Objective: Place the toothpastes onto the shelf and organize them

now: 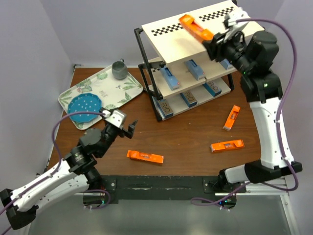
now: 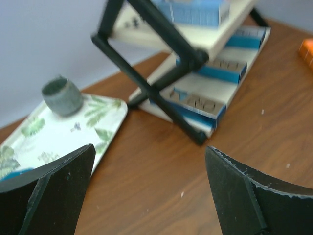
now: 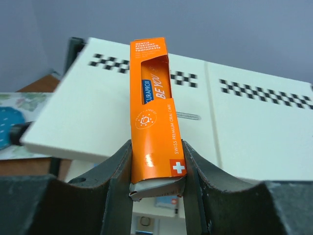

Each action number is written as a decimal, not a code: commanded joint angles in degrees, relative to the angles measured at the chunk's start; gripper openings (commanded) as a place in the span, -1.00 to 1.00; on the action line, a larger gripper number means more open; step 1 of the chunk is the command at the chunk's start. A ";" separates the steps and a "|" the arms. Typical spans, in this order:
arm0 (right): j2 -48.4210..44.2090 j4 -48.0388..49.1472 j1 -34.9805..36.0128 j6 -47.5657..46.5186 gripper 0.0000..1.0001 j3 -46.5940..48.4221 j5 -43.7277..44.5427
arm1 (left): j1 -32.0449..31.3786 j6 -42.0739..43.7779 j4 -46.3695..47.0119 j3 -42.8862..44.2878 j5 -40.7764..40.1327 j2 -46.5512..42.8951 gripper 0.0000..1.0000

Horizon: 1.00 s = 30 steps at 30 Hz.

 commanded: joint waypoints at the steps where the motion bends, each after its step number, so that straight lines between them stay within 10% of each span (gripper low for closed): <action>1: 3.50 3.32 -9.20 3.61 -0.71 5.72 -6.31 | 0.14 -0.59 8.21 -6.39 -1.95 0.58 1.00; 14: 18.53 11.66 -29.86 7.41 -0.72 16.97 -20.30 | 0.31 5.30 13.41 -11.41 -2.05 5.68 0.97; 30: 29.52 18.18 -33.74 11.10 -0.71 22.24 -25.49 | 0.31 6.70 14.47 -12.46 -0.81 6.82 0.97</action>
